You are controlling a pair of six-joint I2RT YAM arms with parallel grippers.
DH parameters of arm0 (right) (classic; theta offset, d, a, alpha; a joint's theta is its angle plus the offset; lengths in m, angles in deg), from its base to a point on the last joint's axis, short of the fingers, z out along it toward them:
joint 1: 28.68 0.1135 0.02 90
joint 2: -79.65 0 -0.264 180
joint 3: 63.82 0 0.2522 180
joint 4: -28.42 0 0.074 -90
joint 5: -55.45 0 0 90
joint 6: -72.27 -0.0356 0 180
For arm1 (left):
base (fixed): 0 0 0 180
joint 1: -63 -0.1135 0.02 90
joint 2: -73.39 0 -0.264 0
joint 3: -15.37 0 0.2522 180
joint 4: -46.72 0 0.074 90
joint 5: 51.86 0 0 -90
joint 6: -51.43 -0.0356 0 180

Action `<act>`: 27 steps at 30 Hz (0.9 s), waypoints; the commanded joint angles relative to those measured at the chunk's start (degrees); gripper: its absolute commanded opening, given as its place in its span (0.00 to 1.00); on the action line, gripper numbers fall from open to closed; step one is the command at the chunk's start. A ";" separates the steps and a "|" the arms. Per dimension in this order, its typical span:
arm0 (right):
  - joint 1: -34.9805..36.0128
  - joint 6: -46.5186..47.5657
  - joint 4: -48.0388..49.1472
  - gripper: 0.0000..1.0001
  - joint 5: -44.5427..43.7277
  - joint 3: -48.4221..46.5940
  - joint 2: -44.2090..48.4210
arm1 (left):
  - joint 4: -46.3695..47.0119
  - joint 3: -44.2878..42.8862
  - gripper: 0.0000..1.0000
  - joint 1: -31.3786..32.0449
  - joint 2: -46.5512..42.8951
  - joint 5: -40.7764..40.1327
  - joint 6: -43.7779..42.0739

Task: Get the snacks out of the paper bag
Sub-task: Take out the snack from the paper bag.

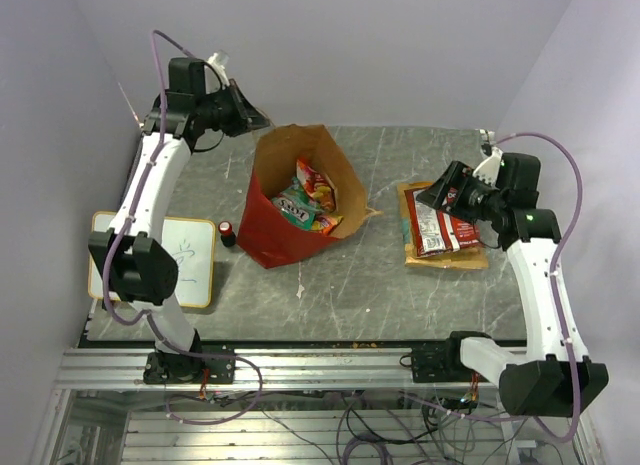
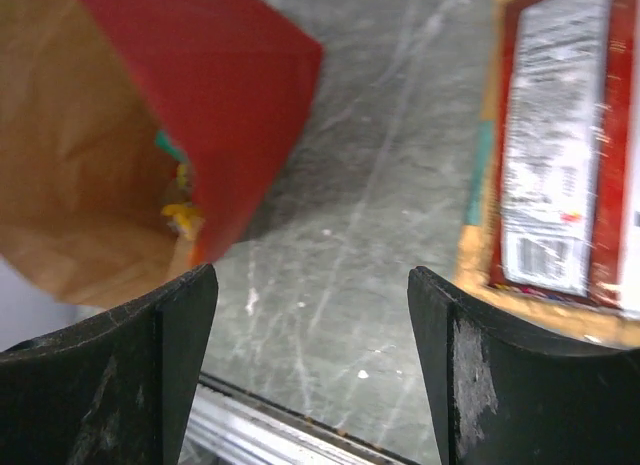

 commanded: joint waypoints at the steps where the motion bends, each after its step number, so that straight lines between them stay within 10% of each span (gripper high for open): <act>1: 2.44 -1.54 5.30 0.76 11.03 -3.00 -2.51 | 4.96 3.23 0.07 4.60 -6.00 3.47 2.20; 14: 30.73 5.55 6.78 0.74 -5.52 -14.33 -17.67 | 8.17 11.31 0.07 13.76 -11.47 0.96 7.07; 27: 44.97 40.22 48.54 0.65 -19.66 13.62 -12.88 | 5.59 11.61 0.07 16.11 -11.52 -0.99 9.93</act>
